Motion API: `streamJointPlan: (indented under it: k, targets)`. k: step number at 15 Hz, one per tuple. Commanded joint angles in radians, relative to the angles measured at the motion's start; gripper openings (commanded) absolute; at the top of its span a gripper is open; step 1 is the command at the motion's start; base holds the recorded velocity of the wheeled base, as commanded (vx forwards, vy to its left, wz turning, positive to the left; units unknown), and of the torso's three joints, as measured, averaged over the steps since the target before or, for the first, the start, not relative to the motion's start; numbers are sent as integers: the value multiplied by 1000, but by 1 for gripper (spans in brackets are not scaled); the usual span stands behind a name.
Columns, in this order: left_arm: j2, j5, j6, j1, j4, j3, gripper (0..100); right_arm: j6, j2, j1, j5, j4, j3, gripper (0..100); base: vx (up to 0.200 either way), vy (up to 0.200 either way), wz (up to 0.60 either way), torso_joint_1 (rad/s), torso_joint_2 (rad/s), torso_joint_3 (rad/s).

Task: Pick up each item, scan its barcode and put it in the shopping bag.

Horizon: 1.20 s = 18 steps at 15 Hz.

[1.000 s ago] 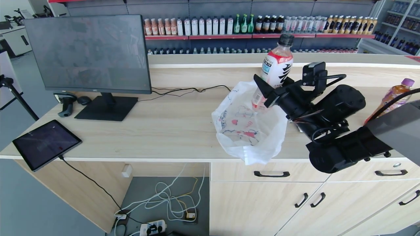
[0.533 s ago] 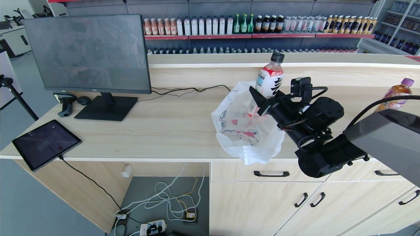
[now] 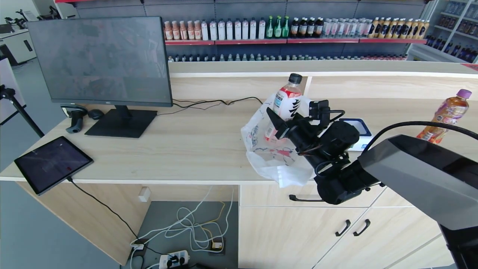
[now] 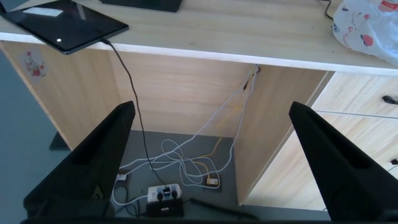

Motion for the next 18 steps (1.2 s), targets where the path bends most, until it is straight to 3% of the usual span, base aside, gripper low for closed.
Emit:
streamJointPlan:
  k: [1, 8, 18]
  targets:
    - [0, 0, 0, 0, 0, 0, 100, 1, 54, -7, 3, 15, -30, 0, 0, 0, 0, 0, 0, 0]
    - [0, 0, 0, 0, 0, 0, 100, -19, 151, -4, 6, 17, -95, 0, 0, 0, 0, 0, 0, 0]
    - [0, 0, 0, 0, 0, 0, 100, -33, 200, 11, 4, -11, -88, 0, 0, 0, 0, 0, 0, 0]
